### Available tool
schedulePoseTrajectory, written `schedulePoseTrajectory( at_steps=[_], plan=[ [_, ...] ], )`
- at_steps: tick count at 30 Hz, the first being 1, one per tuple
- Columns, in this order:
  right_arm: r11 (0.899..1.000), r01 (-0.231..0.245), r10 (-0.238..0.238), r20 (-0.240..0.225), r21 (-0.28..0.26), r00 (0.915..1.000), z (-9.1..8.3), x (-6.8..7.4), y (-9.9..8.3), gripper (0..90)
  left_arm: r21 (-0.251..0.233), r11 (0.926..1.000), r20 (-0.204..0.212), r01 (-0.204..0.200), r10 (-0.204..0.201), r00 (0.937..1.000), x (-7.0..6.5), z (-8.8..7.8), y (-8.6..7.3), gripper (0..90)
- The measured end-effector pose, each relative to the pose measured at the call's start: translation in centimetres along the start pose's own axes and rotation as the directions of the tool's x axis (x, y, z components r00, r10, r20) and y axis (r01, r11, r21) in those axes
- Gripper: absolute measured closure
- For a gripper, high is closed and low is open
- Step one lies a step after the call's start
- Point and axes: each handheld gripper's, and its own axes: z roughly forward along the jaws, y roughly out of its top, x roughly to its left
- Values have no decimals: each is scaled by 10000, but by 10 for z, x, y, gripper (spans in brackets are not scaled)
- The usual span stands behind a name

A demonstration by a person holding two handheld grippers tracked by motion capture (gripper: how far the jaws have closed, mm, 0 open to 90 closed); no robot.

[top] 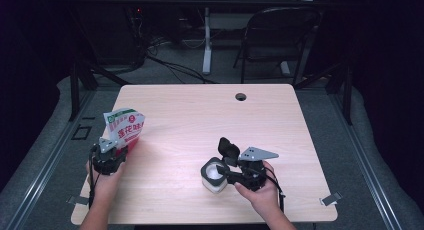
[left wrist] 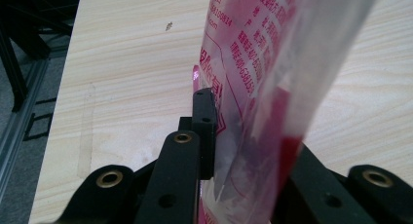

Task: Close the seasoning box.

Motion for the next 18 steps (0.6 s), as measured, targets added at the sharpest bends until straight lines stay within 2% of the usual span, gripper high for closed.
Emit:
schedulePoseTrajectory(
  at_steps=[3,8,11,17,18],
  plan=[
    [10000,3,-3,12,10,10000,0,0,0,560,2,10000,52,19,-19,10000,-1,0,0,788],
    [10000,-6,6,7,2,10000,0,-1,0,559,-244,9997,591,96,-81,9982,-3,-2,-1,659],
    [10000,1,-1,26,15,10000,0,-1,0,558,-433,9991,525,26,-3,9986,-6,-3,-1,582],
    [10000,-4,4,30,-11,10000,0,0,0,554,-690,9968,636,393,-349,9974,-4,-3,-2,480],
    [10000,-9,9,53,-16,10000,0,-1,0,552,-763,9952,775,617,-557,9954,-3,-4,-2,469]
  ],
)
